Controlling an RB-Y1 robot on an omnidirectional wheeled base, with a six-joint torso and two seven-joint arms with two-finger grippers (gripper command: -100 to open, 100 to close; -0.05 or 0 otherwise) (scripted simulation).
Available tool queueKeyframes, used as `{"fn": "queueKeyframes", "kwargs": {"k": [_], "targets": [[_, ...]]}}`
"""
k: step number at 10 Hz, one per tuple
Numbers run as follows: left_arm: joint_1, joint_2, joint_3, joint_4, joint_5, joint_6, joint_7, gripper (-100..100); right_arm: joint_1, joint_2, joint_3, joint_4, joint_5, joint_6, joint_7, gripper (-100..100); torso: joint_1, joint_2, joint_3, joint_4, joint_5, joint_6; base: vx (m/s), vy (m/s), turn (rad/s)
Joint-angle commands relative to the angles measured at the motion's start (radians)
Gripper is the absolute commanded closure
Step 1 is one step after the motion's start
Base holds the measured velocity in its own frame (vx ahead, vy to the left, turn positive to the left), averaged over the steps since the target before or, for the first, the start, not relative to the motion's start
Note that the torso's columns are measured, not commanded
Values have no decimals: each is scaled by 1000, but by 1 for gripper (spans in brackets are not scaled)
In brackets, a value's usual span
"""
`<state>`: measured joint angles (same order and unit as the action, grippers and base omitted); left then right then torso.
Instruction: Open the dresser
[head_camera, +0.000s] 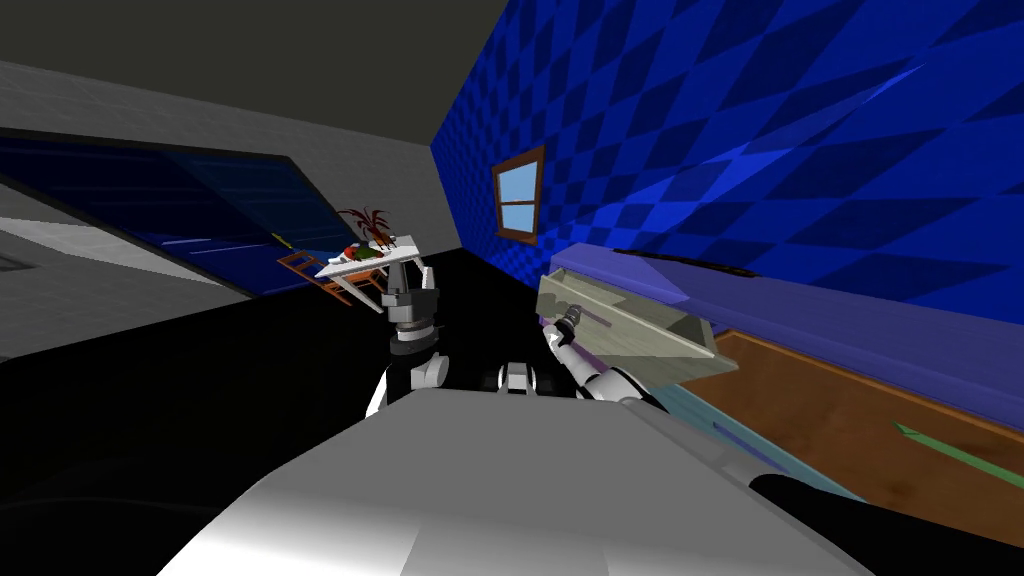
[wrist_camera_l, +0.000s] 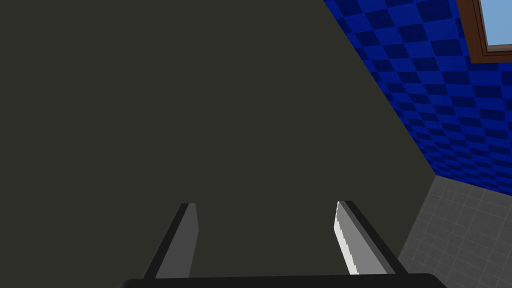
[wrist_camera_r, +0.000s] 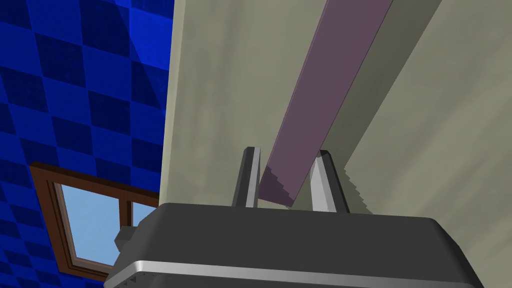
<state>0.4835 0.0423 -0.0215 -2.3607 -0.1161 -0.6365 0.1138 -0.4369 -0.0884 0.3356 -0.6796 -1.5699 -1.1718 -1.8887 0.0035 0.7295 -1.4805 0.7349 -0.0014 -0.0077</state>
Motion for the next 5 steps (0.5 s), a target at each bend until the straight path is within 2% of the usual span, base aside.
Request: {"fn": "queueKeyframes", "kwargs": {"k": [1,5], "targets": [[0,0,0,0,0,0,0,0,-39,6,-27,-8,-6,25,47,-100,-2,0,0,1,1,5,-52,1,-133],[0,0,0,0,0,0,0,0,-105,16,-73,-21,-17,67,126,-100,-4,10,5,4,2,8,-36,-2,-58]]}}
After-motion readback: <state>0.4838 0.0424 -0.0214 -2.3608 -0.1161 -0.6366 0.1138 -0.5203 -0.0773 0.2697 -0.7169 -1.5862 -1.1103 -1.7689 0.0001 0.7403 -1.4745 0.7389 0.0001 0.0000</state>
